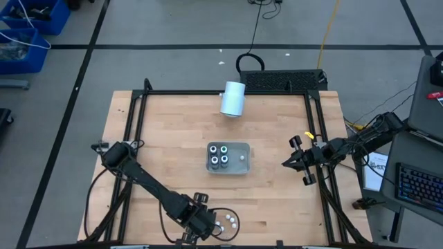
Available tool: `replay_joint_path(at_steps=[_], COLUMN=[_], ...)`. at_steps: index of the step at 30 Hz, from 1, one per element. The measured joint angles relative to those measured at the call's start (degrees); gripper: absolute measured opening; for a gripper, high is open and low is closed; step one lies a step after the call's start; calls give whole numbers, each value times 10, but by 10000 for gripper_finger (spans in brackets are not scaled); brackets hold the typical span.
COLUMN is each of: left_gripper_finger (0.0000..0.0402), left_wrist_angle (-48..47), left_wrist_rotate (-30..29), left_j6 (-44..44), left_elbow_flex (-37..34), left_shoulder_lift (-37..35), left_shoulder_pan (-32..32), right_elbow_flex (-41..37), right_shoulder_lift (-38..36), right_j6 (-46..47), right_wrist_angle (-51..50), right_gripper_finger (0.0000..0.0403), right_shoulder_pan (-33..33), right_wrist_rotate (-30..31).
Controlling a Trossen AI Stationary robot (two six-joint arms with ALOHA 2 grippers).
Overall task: Pick & Place food coloring
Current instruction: Put the small red food coloring bottle into the gray bin
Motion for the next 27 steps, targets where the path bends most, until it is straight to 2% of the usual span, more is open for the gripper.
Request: replay_joint_path(at_steps=[12, 23, 27], left_gripper_finger=[184, 182, 182], left_wrist_angle=[7, 25, 47], left_wrist_rotate=[-2, 0, 32], left_j6=[2, 6, 6], left_elbow_flex=[-33, -36, -36], left_shoulder_lift=[0, 4, 20], left_shoulder_pan=[10, 19, 19], right_elbow_flex=[0, 0, 0], right_shoulder_lift=[0, 0, 0], right_j6=[0, 5, 5], right_wrist_angle=[-2, -2, -2], right_gripper_finger=[0, 0, 0], right_shoulder_pan=[0, 0, 0], right_wrist_rotate=[0, 0, 0])
